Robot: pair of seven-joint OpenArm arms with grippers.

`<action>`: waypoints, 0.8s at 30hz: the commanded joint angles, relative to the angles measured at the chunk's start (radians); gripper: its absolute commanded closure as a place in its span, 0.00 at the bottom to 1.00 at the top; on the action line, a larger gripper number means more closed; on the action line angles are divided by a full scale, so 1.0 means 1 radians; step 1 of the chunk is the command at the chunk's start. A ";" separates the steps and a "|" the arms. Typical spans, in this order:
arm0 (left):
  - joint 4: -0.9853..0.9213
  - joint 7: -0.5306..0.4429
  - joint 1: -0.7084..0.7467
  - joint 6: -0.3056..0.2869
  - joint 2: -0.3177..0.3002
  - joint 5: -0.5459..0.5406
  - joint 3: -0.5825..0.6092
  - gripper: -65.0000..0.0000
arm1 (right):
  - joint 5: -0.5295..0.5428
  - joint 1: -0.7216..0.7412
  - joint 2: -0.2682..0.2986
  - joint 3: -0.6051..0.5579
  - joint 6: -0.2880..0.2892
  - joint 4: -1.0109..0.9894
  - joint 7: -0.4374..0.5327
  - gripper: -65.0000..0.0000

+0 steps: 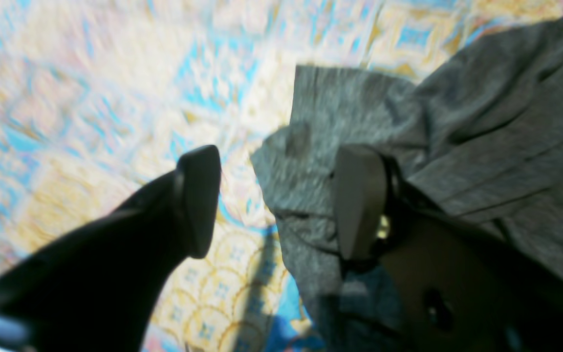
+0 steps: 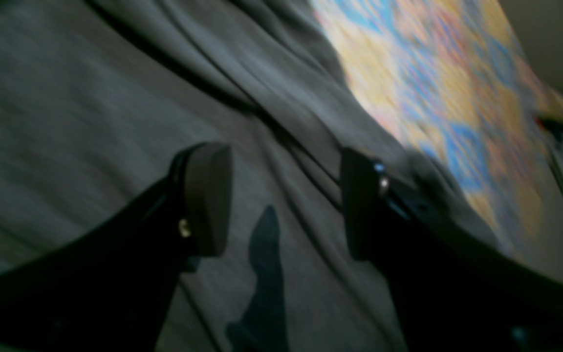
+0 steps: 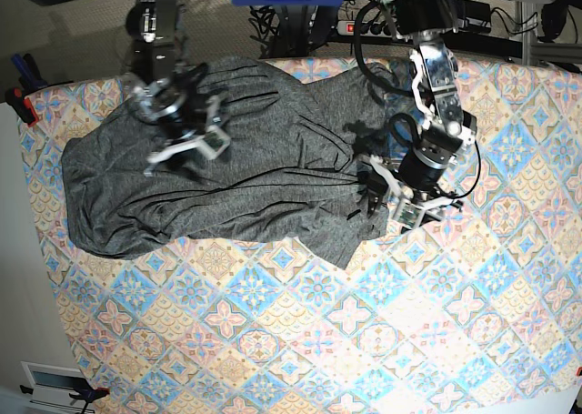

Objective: Layout the t-shirt on the table in an organized manner, then fold the t-shirt properly
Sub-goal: 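Release and reposition the left gripper onto the shirt side edge, then move the right gripper to the shirt corner and grasp the fabric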

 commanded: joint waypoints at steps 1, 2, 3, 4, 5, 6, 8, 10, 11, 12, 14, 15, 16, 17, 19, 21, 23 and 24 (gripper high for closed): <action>0.025 -0.021 -0.001 -0.012 -0.012 -0.020 0.031 0.51 | 0.015 0.011 0.002 0.015 -0.010 0.021 0.023 0.48; 0.027 -0.021 0.006 -0.012 -0.023 -0.020 0.058 0.52 | 0.015 0.011 0.002 0.027 -0.010 0.021 0.021 0.48; 0.025 -0.021 0.009 -0.012 -0.032 -0.018 0.085 0.53 | 0.016 0.011 0.002 0.037 -0.010 0.021 0.020 0.48; 0.016 -0.020 0.013 -0.012 -0.037 -0.017 0.097 0.54 | 0.018 0.011 0.002 0.047 -0.010 0.021 0.017 0.48; -0.002 -0.010 0.017 -0.012 -0.038 -0.017 0.098 0.55 | 0.018 0.012 0.002 0.061 -0.010 0.019 0.017 0.48; -0.021 0.004 0.013 -0.012 -0.038 -0.017 0.100 0.55 | 0.019 0.015 0.002 0.081 -0.010 0.013 0.017 0.48; -0.070 0.028 0.011 -0.011 -0.040 -0.017 0.098 0.55 | 0.021 0.060 0.002 0.116 -0.010 0.010 0.017 0.48; -0.122 0.030 -0.004 -0.011 -0.052 -0.017 0.088 0.55 | 0.041 0.118 0.005 0.152 -0.010 0.010 0.020 0.48; -0.165 0.030 -0.017 -0.011 -0.058 -0.017 0.071 0.55 | 0.065 0.158 0.005 0.172 -0.010 0.010 0.023 0.48; -0.209 0.028 -0.026 -0.009 -0.060 -0.017 0.054 0.55 | 0.087 0.184 0.010 0.189 -0.002 0.010 0.018 0.48; -0.295 0.028 -0.053 -0.009 -0.067 -0.017 0.029 0.55 | 0.136 0.207 0.011 0.224 0.060 -0.011 0.017 0.48; -0.323 0.028 -0.066 -0.009 -0.069 -0.017 0.015 0.55 | 0.154 0.207 0.011 0.248 0.096 -0.028 0.017 0.48; -0.346 0.028 -0.070 -0.009 -0.069 -0.017 0.002 0.55 | 0.167 0.209 0.011 0.276 0.120 -0.048 0.017 0.48; -0.364 0.028 -0.072 -0.009 -0.069 -0.015 -0.012 0.55 | 0.176 0.209 0.011 0.307 0.138 -0.071 0.017 0.48; -0.381 0.028 -0.072 -0.009 -0.069 0.031 -0.032 0.55 | 0.180 0.219 0.011 0.376 0.138 -0.142 0.021 0.48; -0.381 0.027 -0.069 -0.009 -0.069 0.083 -0.032 0.55 | 0.180 0.278 0.011 0.400 0.138 -0.183 0.024 0.48; -0.381 0.027 -0.056 -0.009 -0.069 0.130 -0.032 0.55 | 0.182 0.347 0.011 0.405 0.138 -0.226 0.024 0.48; -0.381 0.025 -0.053 -0.009 -0.069 0.153 -0.032 0.55 | 0.182 0.377 0.011 0.413 0.138 -0.248 0.024 0.48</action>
